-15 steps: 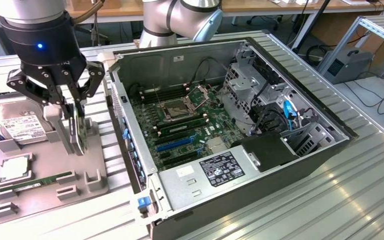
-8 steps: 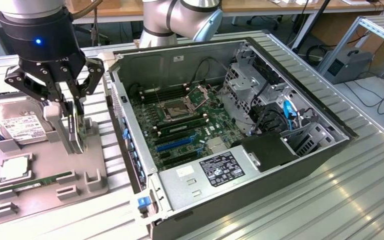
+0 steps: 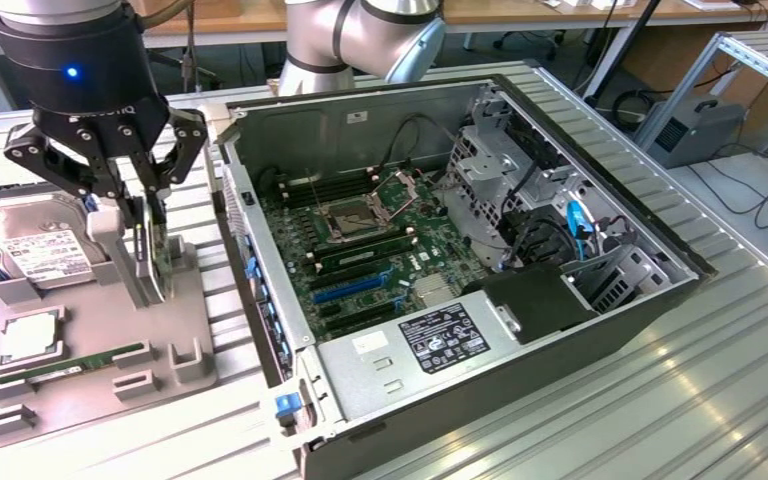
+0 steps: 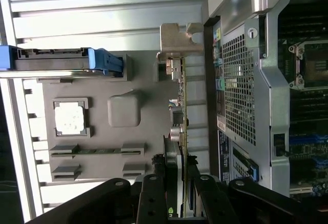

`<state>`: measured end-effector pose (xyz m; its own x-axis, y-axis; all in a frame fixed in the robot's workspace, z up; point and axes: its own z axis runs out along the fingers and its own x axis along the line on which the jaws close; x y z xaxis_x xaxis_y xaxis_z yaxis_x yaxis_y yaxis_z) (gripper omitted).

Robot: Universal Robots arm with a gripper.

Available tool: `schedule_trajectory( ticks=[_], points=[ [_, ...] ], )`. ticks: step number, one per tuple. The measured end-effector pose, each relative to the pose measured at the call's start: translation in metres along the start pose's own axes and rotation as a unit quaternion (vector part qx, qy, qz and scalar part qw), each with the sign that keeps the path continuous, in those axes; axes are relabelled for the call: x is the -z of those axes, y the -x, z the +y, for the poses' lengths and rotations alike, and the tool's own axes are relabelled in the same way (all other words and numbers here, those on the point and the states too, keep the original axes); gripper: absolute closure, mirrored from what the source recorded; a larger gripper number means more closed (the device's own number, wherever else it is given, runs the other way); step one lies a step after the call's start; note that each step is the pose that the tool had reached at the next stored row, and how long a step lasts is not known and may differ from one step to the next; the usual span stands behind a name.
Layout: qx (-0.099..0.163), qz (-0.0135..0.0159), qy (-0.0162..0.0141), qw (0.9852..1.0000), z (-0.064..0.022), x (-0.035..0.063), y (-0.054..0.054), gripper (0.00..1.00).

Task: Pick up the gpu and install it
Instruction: 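Pick up the gpu and move the gpu toward the slot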

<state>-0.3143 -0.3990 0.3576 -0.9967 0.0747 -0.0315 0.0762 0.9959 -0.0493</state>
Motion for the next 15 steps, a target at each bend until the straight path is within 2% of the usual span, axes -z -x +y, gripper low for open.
schedule_trajectory(
  ticks=[15],
  points=[
    [0.000,0.0000,0.0000,1.0000,-0.0005,0.0153,0.000,0.73]
  ],
)
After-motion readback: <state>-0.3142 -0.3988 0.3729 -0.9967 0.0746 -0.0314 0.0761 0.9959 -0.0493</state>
